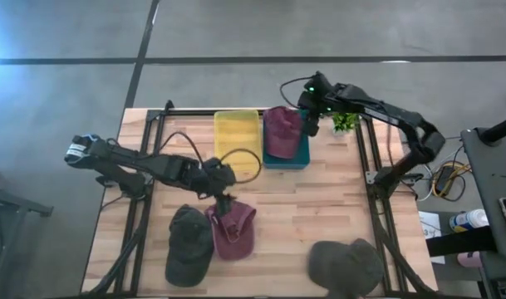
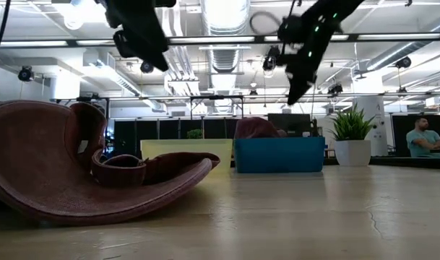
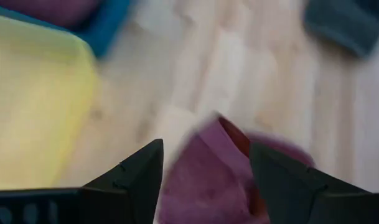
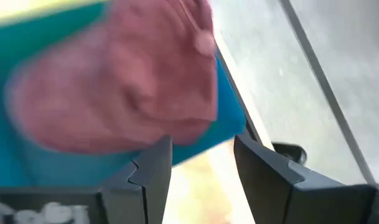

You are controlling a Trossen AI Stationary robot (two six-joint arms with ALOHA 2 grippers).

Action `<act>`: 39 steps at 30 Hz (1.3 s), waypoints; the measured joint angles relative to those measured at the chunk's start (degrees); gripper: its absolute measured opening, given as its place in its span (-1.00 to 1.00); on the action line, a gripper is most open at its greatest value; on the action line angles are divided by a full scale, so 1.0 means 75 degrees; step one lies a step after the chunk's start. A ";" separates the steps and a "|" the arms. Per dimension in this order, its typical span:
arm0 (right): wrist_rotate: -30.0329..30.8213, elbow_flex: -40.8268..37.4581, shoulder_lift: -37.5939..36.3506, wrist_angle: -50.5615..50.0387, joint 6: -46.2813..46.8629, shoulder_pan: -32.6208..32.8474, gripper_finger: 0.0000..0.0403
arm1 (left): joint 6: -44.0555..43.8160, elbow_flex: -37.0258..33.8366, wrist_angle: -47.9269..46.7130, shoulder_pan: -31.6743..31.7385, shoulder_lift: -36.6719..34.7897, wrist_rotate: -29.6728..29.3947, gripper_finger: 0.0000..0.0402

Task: Sort caps
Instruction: Put the red cap into the blue bin

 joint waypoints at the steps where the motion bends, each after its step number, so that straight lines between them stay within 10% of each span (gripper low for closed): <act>1: -0.0087 -0.0067 -0.0223 0.0013 0.0085 0.0110 -0.15 | 0.0110 0.0000 -0.0018 -0.0094 0.0091 0.0148 0.15; 7: -0.0356 -0.0769 -0.1504 -0.0021 0.1397 0.1159 -0.15 | 0.0701 0.0000 -0.0050 -0.0766 0.0923 0.0446 0.15; 14: -0.3127 -0.2521 -0.2536 0.1083 0.5844 0.2538 -0.15 | -0.0041 0.0000 -0.0098 -0.1134 0.2046 0.1755 0.15; 25: -0.2927 -0.5114 -0.2039 0.5283 0.9846 0.5206 -0.15 | -0.0539 0.0000 0.0369 -0.1331 0.3410 0.2178 0.15; 39: -0.2642 -0.5218 -0.0684 0.6336 1.0436 0.6216 -0.15 | -0.1116 0.0227 0.2866 -0.0306 0.3510 0.0743 0.15</act>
